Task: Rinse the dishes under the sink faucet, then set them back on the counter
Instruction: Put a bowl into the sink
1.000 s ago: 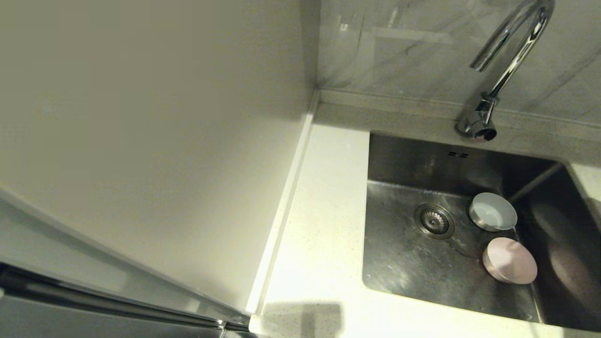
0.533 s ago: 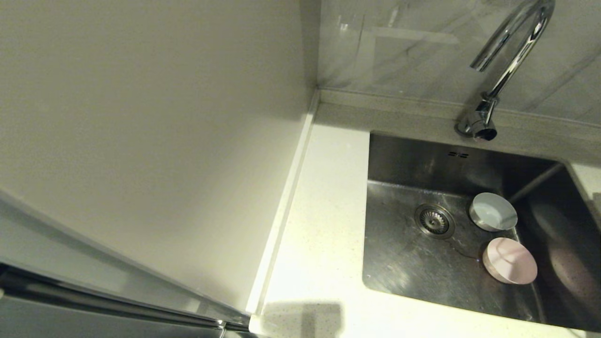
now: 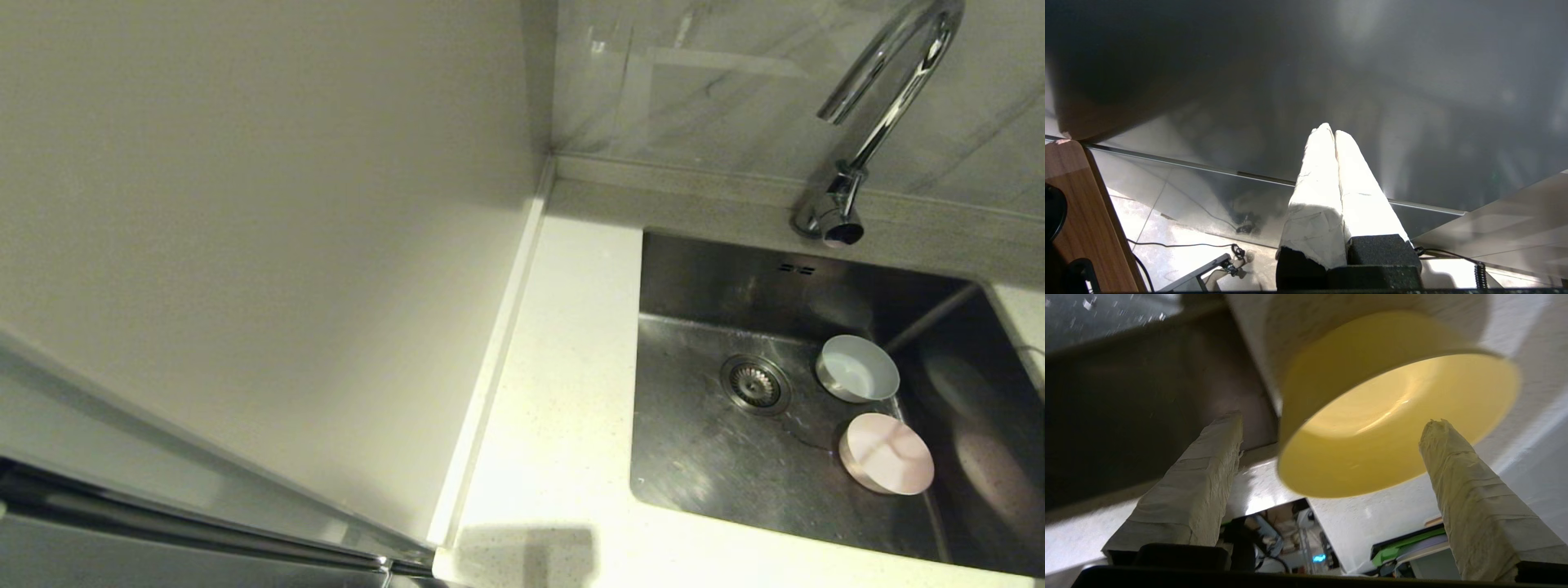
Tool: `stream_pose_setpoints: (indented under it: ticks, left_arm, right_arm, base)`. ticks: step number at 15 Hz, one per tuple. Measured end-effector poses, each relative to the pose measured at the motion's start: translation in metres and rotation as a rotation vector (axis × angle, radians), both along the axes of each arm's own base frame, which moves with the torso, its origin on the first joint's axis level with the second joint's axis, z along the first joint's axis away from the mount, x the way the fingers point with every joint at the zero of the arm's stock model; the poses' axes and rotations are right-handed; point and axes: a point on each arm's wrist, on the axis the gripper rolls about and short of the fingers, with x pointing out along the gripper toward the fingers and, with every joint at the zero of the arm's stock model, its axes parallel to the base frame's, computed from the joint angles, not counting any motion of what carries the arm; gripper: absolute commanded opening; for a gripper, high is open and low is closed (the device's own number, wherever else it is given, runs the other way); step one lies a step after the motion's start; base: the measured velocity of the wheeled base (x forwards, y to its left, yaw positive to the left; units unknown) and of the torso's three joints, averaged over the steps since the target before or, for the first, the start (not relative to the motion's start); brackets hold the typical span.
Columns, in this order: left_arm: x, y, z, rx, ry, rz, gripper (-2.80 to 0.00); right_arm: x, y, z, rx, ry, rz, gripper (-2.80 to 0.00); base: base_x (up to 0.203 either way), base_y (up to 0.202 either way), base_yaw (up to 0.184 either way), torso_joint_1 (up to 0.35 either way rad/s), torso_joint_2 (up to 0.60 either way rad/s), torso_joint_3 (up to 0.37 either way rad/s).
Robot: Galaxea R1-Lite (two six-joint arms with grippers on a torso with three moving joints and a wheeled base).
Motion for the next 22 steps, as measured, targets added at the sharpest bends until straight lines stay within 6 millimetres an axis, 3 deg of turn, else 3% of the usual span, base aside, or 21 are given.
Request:
stream_pose_setpoints:
  ticks: [8, 22]
  left_arm:
    - [0.000, 0.000, 0.000, 0.000, 0.000, 0.000, -2.80]
    - [0.000, 0.000, 0.000, 0.000, 0.000, 0.000, -2.80]
  right_arm:
    - [-0.002, 0.008, -0.004, 0.138, -0.018, 0.114, 0.00]
    - [0.019, 0.029, -0.006, 0.328, -0.216, 0.211, 0.00]
  base:
    - [0.000, 0.000, 0.000, 0.000, 0.00, 0.000]
    - [0.000, 0.000, 0.000, 0.000, 0.00, 0.000]
